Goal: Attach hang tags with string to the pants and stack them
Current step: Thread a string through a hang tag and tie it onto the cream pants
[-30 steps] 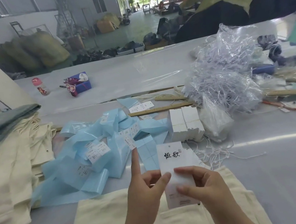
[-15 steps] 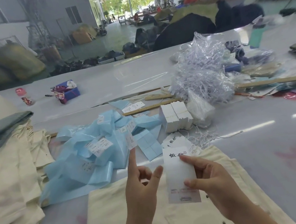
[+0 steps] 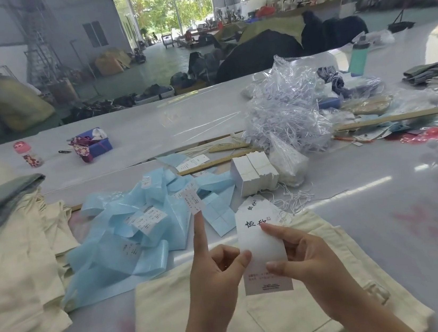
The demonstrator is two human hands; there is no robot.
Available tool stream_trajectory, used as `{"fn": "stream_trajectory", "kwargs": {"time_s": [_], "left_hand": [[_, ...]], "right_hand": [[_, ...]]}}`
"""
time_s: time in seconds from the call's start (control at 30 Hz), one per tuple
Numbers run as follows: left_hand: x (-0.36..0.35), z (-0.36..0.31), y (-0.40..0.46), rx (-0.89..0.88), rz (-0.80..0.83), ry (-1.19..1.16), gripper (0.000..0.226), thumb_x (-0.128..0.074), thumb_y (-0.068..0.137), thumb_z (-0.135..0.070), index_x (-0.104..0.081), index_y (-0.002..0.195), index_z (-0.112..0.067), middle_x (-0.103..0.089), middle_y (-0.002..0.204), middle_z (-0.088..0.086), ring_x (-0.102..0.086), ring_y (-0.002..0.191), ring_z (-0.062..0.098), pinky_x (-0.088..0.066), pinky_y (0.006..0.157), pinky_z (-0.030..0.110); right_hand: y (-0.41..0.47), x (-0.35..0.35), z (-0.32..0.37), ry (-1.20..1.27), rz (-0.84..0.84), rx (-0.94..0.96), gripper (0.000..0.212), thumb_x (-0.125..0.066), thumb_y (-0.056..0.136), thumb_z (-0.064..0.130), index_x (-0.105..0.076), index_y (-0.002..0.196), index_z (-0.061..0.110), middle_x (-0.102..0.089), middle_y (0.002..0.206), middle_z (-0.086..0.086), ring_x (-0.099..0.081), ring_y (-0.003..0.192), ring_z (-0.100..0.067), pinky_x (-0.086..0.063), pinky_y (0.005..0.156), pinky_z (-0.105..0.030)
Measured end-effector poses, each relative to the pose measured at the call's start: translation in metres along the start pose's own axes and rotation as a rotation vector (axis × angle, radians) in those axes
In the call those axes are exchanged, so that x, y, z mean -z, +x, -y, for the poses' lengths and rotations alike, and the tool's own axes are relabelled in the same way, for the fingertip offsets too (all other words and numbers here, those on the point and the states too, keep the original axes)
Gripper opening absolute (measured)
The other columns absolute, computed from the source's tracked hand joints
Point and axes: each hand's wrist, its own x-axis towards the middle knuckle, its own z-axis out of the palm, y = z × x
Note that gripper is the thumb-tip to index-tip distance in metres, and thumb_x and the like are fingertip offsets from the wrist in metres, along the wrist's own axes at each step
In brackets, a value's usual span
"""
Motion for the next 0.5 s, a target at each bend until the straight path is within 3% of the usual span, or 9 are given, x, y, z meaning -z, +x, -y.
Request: {"fn": "stream_trajectory", "kwargs": {"time_s": [0.17, 0.23, 0.3, 0.4, 0.5], "left_hand": [[-0.002, 0.005, -0.002, -0.051, -0.051, 0.114, 0.082, -0.067, 0.089, -0.008, -0.024, 0.140, -0.057, -0.057, 0.064, -0.003, -0.055, 0.065, 0.010, -0.049, 0.067, 0.019], [0.001, 0.003, -0.002, -0.076, -0.137, 0.184, 0.058, -0.067, 0.089, -0.014, -0.045, 0.128, -0.051, -0.060, 0.081, -0.009, -0.057, 0.076, 0.004, -0.043, 0.068, 0.009], [0.005, -0.002, 0.001, -0.052, -0.171, 0.169, 0.031, -0.068, 0.089, -0.020, -0.064, 0.102, -0.047, -0.058, 0.107, -0.011, -0.056, 0.097, -0.003, -0.040, 0.074, 0.005], [0.011, -0.010, 0.004, 0.030, -0.082, 0.133, 0.006, -0.072, 0.080, -0.038, -0.067, 0.082, -0.038, -0.050, 0.123, -0.018, -0.051, 0.117, 0.002, -0.041, 0.097, 0.024], [0.011, -0.014, 0.004, 0.033, -0.002, 0.236, 0.018, -0.069, 0.067, -0.045, -0.064, 0.076, -0.030, -0.045, 0.132, -0.020, -0.040, 0.130, 0.007, -0.032, 0.110, 0.035]], "right_hand": [[0.000, 0.001, -0.004, 0.034, -0.030, -0.017, 0.066, -0.066, 0.068, -0.023, -0.060, 0.126, 0.007, -0.072, 0.107, -0.011, -0.068, 0.095, -0.021, -0.056, 0.077, -0.028], [0.001, 0.002, -0.005, 0.018, -0.042, -0.031, 0.067, -0.065, 0.069, -0.024, -0.059, 0.127, 0.008, -0.072, 0.107, -0.011, -0.067, 0.094, -0.020, -0.055, 0.079, -0.030], [0.002, 0.004, -0.005, -0.020, -0.045, -0.046, 0.071, -0.066, 0.067, -0.024, -0.058, 0.129, 0.010, -0.072, 0.108, -0.011, -0.066, 0.093, -0.020, -0.055, 0.084, -0.035], [0.004, 0.004, -0.005, -0.070, -0.016, -0.067, 0.077, -0.064, 0.066, -0.024, -0.055, 0.132, 0.014, -0.071, 0.110, -0.011, -0.067, 0.092, -0.017, -0.054, 0.087, -0.042], [0.006, 0.000, -0.004, -0.070, 0.033, -0.072, 0.080, -0.064, 0.065, -0.023, -0.052, 0.134, 0.015, -0.072, 0.109, -0.008, -0.068, 0.093, -0.018, -0.058, 0.079, -0.038]]}}
